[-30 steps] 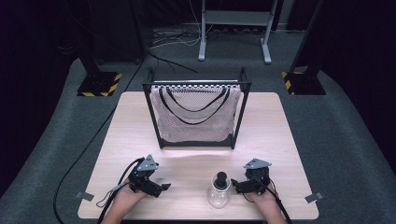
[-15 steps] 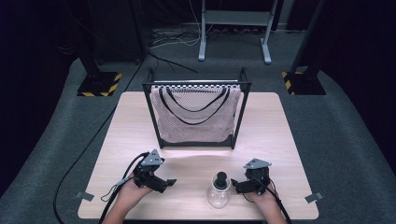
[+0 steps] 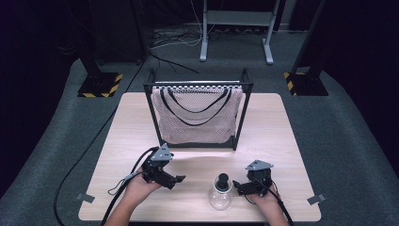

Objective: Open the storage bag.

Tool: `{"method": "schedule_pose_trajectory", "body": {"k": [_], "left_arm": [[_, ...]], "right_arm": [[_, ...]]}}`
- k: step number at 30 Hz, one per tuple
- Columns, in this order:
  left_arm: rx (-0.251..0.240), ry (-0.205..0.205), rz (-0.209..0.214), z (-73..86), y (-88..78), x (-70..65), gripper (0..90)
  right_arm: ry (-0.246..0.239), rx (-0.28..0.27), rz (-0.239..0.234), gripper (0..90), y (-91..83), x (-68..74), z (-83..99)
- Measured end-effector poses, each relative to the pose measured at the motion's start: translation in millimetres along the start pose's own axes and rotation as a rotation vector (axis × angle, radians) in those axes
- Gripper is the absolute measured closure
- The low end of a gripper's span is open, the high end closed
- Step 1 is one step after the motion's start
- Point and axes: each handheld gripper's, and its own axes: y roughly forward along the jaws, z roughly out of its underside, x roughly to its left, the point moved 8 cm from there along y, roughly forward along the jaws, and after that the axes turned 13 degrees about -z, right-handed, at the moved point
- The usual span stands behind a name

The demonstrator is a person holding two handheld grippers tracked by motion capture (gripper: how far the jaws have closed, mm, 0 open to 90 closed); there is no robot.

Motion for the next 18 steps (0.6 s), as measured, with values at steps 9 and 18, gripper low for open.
{"method": "schedule_pose_trajectory", "body": {"k": [9, 18], "left_arm": [[-0.015, -0.008, 0.003, -14.9, 1.5, 1.7, 4.9], [-0.019, 0.017, 0.007, -34.5, 2.0, 0.6, 4.4]], "right_arm": [[0.000, -0.001, 0.000, 0.0, 0.0, 0.1, 0.0], [0.000, 0.000, -0.001, 0.0, 0.0, 0.2, 0.1]]}}
